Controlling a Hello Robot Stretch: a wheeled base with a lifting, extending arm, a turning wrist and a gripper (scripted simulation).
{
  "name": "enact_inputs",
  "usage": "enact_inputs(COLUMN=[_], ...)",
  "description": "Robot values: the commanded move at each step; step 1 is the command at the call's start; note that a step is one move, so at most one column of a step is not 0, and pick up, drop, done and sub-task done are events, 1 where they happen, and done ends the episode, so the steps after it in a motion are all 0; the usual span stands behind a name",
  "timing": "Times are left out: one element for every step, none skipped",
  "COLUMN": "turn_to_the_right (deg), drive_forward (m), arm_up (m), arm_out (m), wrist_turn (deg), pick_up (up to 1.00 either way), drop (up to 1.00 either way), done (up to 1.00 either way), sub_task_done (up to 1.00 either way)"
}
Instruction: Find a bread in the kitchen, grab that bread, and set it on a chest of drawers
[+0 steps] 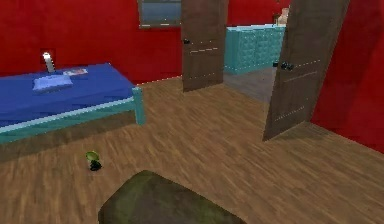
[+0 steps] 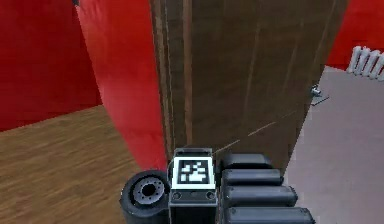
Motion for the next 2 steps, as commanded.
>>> enact_inputs(turn_to_the_right=[6.0,0.0], drive_forward=[0.00,1.00], arm_up=[0.00,0.00], arm_out=[0.00,0.00], wrist_turn=[0.0,0.0], pick_up=[0.00,0.00], drop=[0.00,0.00], done=[0.00,0.00], sub_task_done=[0.00,0.00])
